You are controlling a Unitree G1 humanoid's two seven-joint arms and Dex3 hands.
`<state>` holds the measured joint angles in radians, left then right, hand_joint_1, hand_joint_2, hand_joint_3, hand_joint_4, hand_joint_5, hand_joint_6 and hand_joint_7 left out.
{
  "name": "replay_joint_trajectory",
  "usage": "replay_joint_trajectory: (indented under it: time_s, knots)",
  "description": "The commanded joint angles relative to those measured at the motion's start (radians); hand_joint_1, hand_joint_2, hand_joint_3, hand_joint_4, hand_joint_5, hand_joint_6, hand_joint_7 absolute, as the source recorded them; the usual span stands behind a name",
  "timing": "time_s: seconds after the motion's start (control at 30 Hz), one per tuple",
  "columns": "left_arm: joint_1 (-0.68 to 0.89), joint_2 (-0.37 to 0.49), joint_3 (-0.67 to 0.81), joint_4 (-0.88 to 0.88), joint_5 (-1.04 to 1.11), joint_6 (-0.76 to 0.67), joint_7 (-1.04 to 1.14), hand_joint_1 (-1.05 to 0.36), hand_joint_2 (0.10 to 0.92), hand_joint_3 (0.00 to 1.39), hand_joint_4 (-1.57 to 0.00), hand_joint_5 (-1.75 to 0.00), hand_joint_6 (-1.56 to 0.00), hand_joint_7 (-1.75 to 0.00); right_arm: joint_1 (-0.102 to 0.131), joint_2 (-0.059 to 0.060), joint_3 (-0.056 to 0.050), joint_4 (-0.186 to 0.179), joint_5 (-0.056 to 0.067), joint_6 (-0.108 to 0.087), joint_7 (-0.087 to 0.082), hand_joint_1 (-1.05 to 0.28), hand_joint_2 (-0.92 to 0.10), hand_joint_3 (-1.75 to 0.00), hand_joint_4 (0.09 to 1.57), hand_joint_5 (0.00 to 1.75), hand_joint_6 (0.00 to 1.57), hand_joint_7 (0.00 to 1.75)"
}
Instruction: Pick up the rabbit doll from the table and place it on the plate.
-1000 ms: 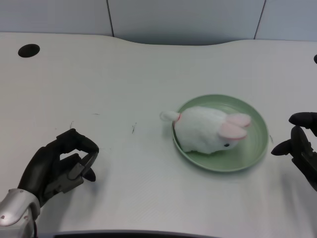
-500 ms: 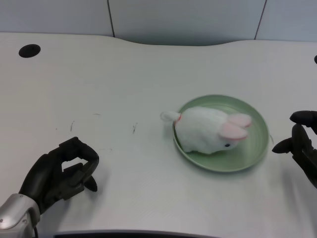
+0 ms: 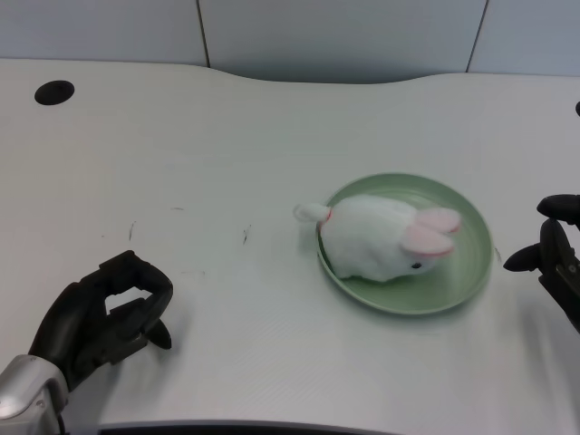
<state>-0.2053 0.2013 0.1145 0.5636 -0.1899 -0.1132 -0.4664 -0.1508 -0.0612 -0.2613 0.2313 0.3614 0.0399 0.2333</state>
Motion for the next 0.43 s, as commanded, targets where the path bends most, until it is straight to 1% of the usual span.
replay_joint_trajectory:
  time_s: [0.03, 0.07, 0.13, 0.23, 0.3, 0.33, 0.43]
  knots:
    - [-0.004, 0.000, 0.003, 0.003, -0.003, 0.006, 0.002, -0.45, 0.921, 0.49, -0.59, -1.75, -0.36, -1.70, 0.002, -0.001, -0.004, 0.003, 0.000, -0.012, -0.004, -0.24, -0.92, -0.75, 0.31, 1.75, 0.01, 1.69]
    - [-0.004, 0.000, 0.003, 0.002, -0.002, 0.007, 0.003, -0.45, 0.921, 0.50, -0.59, -1.75, -0.36, -1.71, 0.002, -0.001, -0.004, 0.003, 0.000, -0.012, -0.004, -0.24, -0.92, -0.74, 0.31, 1.75, 0.01, 1.69]
    - [-0.004, 0.000, 0.000, 0.003, 0.003, 0.004, 0.005, -0.45, 0.921, 0.50, -0.59, -1.75, -0.36, -1.71, 0.002, -0.004, -0.003, -0.004, -0.004, -0.005, -0.011, -0.24, -0.92, -0.74, 0.32, 1.75, 0.00, 1.69]
    - [-0.006, -0.002, 0.001, 0.004, 0.003, 0.011, 0.008, -0.45, 0.921, 0.50, -0.59, -1.75, -0.36, -1.72, -0.001, -0.005, -0.001, -0.004, -0.007, 0.003, -0.018, -0.24, -0.92, -0.74, 0.34, 1.75, 0.00, 1.69]
    - [-0.013, 0.000, 0.002, 0.015, 0.004, 0.007, 0.005, -0.45, 0.921, 0.50, -0.59, -1.75, -0.35, -1.72, -0.006, -0.004, -0.003, 0.002, 0.001, 0.009, -0.016, -0.24, -0.92, -0.74, 0.34, 1.75, 0.00, 1.69]
    - [-0.016, 0.000, 0.004, 0.024, -0.001, 0.002, -0.003, -0.45, 0.921, 0.50, -0.59, -1.75, -0.35, -1.72, -0.008, -0.004, -0.003, 0.005, 0.002, 0.009, -0.015, -0.24, -0.92, -0.74, 0.34, 1.75, 0.00, 1.69]
    - [-0.023, -0.001, 0.010, 0.039, -0.012, -0.002, -0.016, -0.44, 0.921, 0.50, -0.60, -1.75, -0.35, -1.72, -0.010, -0.006, -0.001, 0.009, -0.002, 0.005, -0.012, -0.24, -0.92, -0.75, 0.31, 1.75, 0.00, 1.68]
